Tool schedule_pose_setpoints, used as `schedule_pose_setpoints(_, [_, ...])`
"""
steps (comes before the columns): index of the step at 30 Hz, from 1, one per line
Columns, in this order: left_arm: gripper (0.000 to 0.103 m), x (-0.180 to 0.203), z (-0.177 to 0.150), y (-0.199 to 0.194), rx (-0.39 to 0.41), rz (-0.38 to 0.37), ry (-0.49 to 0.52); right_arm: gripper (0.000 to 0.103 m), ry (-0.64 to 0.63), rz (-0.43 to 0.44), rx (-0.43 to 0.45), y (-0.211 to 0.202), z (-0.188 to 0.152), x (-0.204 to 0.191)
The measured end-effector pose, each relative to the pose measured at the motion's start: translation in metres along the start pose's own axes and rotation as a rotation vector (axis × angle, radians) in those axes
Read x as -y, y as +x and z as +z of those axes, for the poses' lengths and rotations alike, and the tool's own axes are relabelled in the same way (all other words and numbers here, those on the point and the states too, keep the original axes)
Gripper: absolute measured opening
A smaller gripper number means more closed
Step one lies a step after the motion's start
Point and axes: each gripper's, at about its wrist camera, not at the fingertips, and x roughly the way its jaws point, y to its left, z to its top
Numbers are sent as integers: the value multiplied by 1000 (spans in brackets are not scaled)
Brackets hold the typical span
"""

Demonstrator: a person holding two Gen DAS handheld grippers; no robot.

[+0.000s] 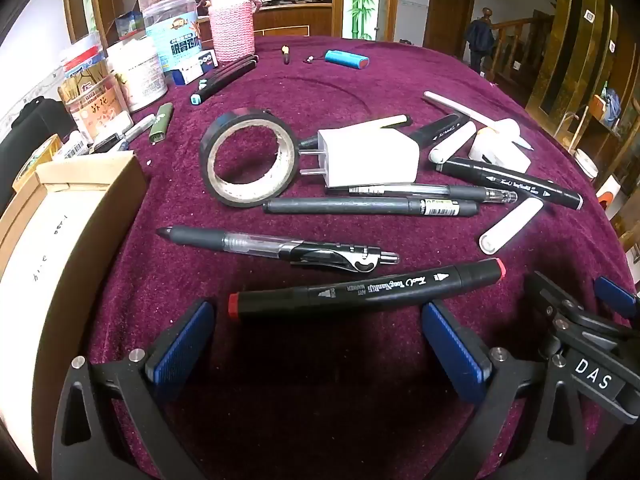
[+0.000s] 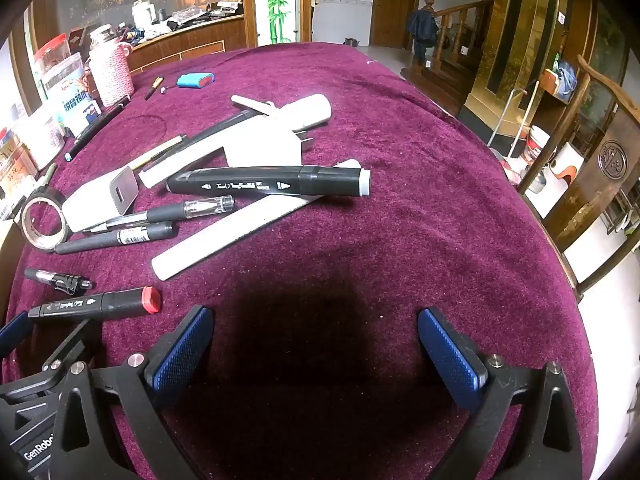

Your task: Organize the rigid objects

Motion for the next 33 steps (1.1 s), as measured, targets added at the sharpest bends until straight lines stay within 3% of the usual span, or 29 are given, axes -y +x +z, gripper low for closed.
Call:
schedule_pose_setpoints(22, [102,0,0,1,1,0,-1,102,-3,2,0,-2,0,0])
schedule_pose_setpoints(26, [103,2,-2,4,-1,-6,9,102,-57,68,-36,-1,4,6])
schedule_pose_setpoints(28, [102,1,-1,6,-26,-33,36,102,-67,103,-58,-2,1,3])
schedule_pose_setpoints(33, [102,0,3,6,-87,-68,90,102,-91,78,-90,0,5,-1])
